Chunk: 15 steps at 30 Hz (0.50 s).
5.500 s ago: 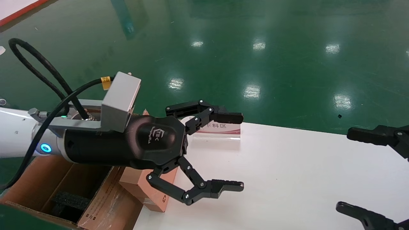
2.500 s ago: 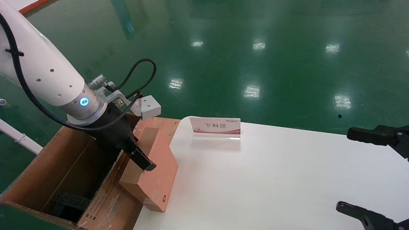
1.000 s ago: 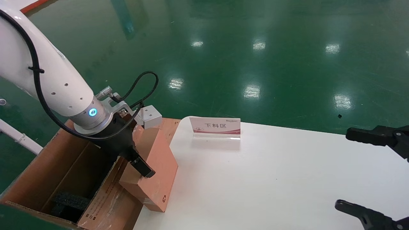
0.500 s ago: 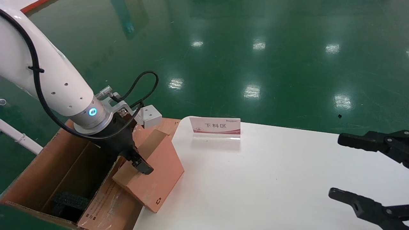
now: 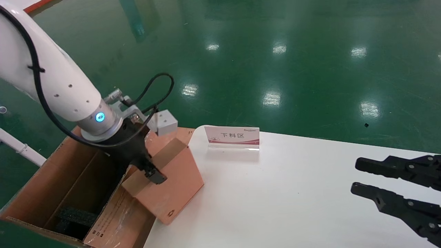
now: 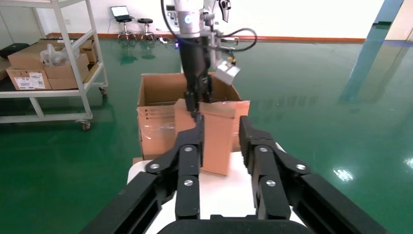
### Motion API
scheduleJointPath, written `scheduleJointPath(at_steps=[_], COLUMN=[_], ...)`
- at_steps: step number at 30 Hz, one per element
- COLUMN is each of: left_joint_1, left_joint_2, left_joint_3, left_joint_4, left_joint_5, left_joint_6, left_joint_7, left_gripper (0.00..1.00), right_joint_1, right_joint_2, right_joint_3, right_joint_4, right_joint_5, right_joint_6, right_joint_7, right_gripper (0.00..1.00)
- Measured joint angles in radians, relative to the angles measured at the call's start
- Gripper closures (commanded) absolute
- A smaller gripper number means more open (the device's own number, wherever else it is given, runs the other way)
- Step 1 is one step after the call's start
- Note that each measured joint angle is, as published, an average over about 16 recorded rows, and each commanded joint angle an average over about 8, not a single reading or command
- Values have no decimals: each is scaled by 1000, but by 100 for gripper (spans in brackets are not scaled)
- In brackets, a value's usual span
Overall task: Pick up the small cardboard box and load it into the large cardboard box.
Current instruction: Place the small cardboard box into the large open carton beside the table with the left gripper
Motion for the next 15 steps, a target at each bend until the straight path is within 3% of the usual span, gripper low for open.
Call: scheduleJointPath(at_steps=[7, 15], left_joint_1=[-88, -261], left_joint_2=[-16, -26], left_joint_3=[-62, -130], left_joint_4=[23, 97], left_joint_5=[-40, -45], left_joint_6=[-12, 34], left_joint_7=[55, 121], left_gripper=[100, 100], right_joint_1=[0, 0], right_joint_2=[0, 0], right_joint_3=[0, -1], right_joint_4=[0, 0], right_joint_5=[0, 1], right_joint_6=[0, 0], right_joint_7=[0, -1], right_gripper=[100, 100])
